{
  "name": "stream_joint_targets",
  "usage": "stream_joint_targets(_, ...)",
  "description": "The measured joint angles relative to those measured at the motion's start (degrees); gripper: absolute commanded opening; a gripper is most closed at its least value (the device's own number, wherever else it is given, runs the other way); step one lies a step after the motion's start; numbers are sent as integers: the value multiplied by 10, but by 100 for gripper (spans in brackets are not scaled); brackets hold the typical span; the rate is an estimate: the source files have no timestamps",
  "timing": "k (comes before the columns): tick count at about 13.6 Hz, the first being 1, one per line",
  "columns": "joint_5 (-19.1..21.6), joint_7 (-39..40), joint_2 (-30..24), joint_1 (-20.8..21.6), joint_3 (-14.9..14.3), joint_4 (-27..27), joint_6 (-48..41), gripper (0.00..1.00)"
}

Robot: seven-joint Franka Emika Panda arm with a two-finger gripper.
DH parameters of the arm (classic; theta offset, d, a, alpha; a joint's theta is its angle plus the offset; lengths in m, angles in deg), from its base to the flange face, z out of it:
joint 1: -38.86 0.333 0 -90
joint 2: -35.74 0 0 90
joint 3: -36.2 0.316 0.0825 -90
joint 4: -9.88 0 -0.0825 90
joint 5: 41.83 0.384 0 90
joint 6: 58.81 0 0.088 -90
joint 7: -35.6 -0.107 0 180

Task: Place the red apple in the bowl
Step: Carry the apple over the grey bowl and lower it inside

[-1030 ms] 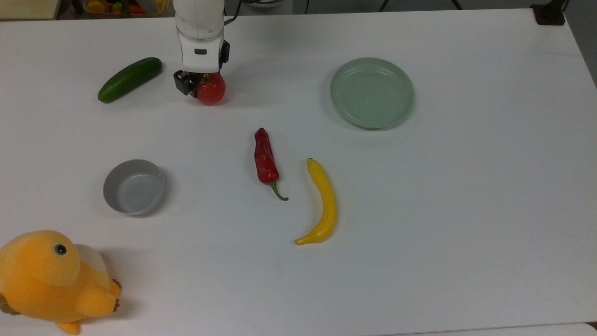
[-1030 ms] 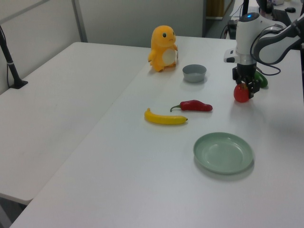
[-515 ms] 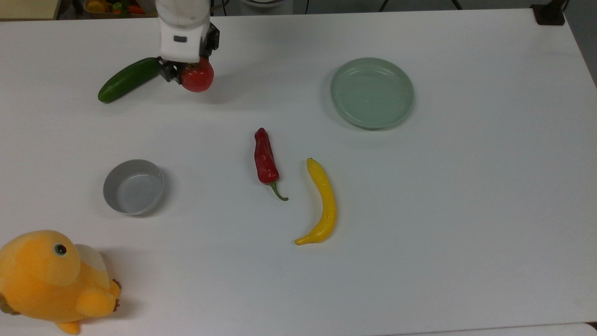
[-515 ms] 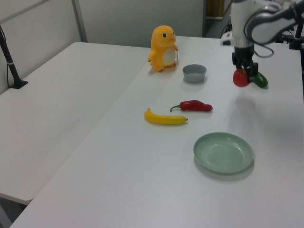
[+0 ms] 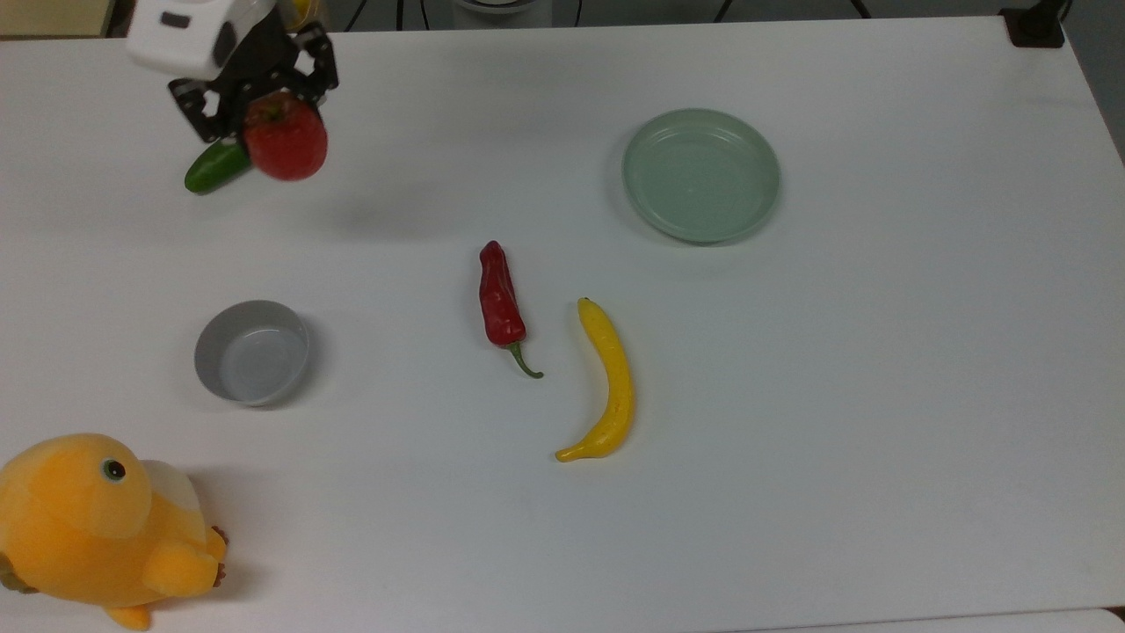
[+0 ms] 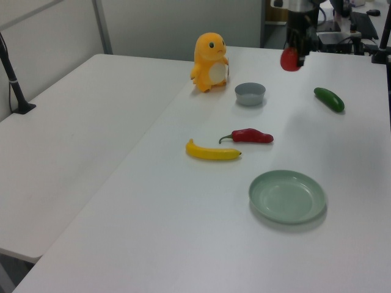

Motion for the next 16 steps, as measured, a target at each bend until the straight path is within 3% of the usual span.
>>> stream_joint_targets(5,15,-65,128,-1,-15,-133,42,46)
stream_joint_targets(10,15,-95,211,-10,-16,-149,181,46)
stream_joint_targets(14,15,-95,246,-12,-16,-149,219,48)
stream_joint_targets(16,15,-95,257,-12,-15,-149,235,60)
